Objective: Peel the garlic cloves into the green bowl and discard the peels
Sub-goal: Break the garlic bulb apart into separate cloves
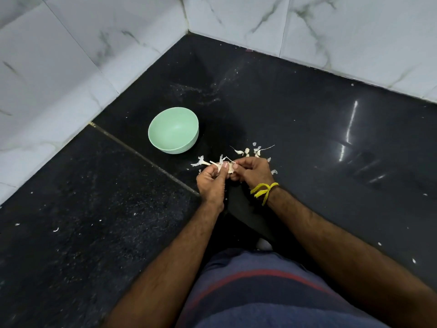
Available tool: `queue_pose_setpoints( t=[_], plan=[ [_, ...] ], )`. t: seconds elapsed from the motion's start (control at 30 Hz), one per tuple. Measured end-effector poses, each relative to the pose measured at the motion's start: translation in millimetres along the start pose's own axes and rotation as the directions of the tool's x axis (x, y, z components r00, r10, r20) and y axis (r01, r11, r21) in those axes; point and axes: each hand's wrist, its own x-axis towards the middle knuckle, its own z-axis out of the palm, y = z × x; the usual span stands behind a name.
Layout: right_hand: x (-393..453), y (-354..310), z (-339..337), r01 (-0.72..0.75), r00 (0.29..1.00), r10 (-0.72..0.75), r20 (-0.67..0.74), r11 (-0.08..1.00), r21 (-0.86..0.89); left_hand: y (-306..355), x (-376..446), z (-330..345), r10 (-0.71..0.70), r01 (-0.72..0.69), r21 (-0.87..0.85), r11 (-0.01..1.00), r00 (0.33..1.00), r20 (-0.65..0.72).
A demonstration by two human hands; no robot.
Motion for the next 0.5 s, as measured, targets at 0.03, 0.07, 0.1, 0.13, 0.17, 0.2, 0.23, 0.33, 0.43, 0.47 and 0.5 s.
queue_pose_setpoints(
  t=[0.03,0.07,0.1,0.13,0.17,0.2,0.23,0.33,0.43,0.47,0.5],
  plan=[
    [1,0,-1,-0.011,1.0,0.011,0.013,1.0,0.005,0,0,0,-0.004,0.004,-0.008,1.0,1.0,0.005],
    [1,-1,-1,-0.026,0.999,0.026,0.019,1.0,0.011,1,1,-1,-0.01,0.01,-0.016,1.0,1.0,0.008],
    [2,-3,-2,-0.037,0.999,0.037,0.017,0.999,0.01,1,3,-1,-0.021,0.021,-0.027,0.999,1.0,0.004],
    [2,-5,-4,-0.036,0.999,0.036,0.01,0.999,-0.003,2,5,-1,-0.036,0.035,-0.036,0.999,0.999,-0.004],
    [4,-7,-5,-0.024,1.0,0.024,-0.007,0.999,-0.036,2,8,-2,-0.051,0.051,-0.052,0.997,0.999,-0.009],
    [5,-8,-7,-0.005,1.0,0.002,-0.029,0.997,-0.083,1,11,-2,-0.07,0.069,-0.065,0.996,0.997,-0.014],
    [6,-9,-9,0.017,0.999,-0.024,-0.049,0.991,-0.135,1,13,-3,-0.08,0.078,-0.075,0.994,0.997,-0.02],
    [7,-10,-14,0.059,0.993,-0.082,-0.086,0.97,-0.237,0,15,-5,-0.08,0.078,-0.075,0.994,0.997,-0.024],
    [11,-12,-18,0.074,0.984,-0.125,-0.13,0.937,-0.342,-1,16,-6,-0.066,0.065,-0.077,0.995,0.998,-0.015],
    [15,-12,-18,0.072,0.979,-0.14,-0.149,0.919,-0.387,-1,17,-7,-0.068,0.067,-0.084,0.994,0.998,-0.009],
    [19,-15,-20,0.074,0.974,-0.158,-0.161,0.896,-0.438,-2,18,-8,-0.071,0.071,-0.086,0.994,0.997,-0.002]
  ],
)
